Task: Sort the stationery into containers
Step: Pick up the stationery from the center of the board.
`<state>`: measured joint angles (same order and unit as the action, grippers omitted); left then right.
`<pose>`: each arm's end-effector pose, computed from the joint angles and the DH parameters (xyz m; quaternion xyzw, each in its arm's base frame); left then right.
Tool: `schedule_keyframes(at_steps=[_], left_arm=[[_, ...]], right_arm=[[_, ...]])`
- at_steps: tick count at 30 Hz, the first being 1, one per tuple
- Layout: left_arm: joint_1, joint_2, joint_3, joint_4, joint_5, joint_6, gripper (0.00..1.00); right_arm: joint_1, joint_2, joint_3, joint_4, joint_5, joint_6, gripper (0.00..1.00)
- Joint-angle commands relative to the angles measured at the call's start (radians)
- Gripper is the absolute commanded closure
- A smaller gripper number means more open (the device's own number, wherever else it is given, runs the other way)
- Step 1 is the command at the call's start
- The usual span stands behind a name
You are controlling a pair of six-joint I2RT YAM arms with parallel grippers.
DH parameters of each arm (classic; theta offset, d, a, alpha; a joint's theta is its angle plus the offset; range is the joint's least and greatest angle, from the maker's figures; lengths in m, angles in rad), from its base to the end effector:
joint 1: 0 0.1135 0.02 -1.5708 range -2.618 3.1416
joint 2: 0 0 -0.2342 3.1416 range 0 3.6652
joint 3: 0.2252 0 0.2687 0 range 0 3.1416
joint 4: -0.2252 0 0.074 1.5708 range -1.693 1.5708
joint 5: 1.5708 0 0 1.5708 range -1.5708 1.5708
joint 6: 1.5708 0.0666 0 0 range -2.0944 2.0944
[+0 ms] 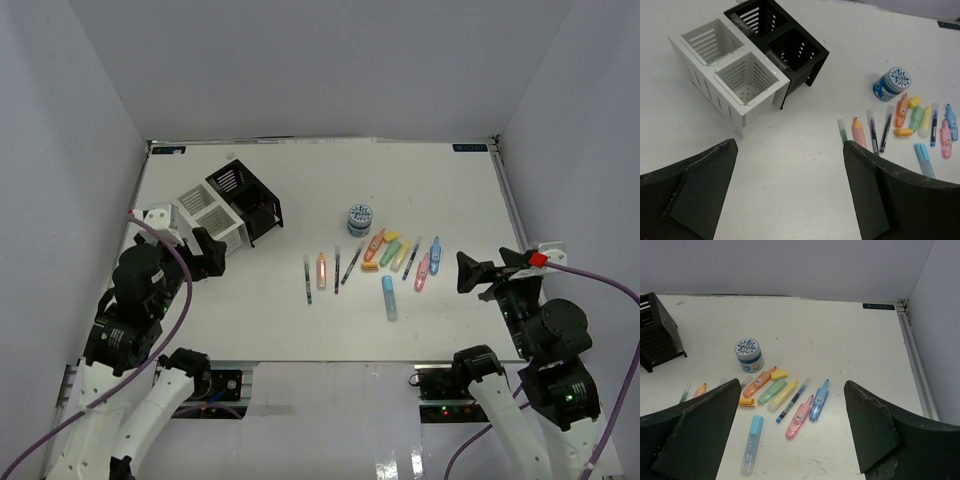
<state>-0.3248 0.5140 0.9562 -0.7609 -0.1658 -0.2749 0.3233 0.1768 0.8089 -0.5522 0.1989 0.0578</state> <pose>0.1549 -0.0406 0.3512 -0.0284 0.8085 -0.1084 0.5777 0.1029 0.0206 0.3690 -0.0170 0.6787 0.0724 0.7307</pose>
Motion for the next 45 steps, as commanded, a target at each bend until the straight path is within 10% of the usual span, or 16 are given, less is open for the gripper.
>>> schedule_keyframes(at_steps=[1,15,32,45], left_arm=[[-0.003,0.073,0.016,-0.025,0.074,-0.020,0.02],[-0.013,0.634,0.231,0.133,0.397,-0.153,0.02],[-0.459,1.317,0.680,0.235,-0.107,-0.195,0.02],[-0.473,1.681,0.955,0.311,-0.141,-0.092,0.02]], right_arm=[[0.007,0.024,0.012,0.021,-0.026,0.022,0.10],[0.005,0.073,-0.007,-0.026,-0.016,0.073,0.10],[0.005,0.039,-0.105,0.051,-0.144,0.117,0.10],[0.006,0.049,-0.146,0.054,-0.250,0.137,0.10]])
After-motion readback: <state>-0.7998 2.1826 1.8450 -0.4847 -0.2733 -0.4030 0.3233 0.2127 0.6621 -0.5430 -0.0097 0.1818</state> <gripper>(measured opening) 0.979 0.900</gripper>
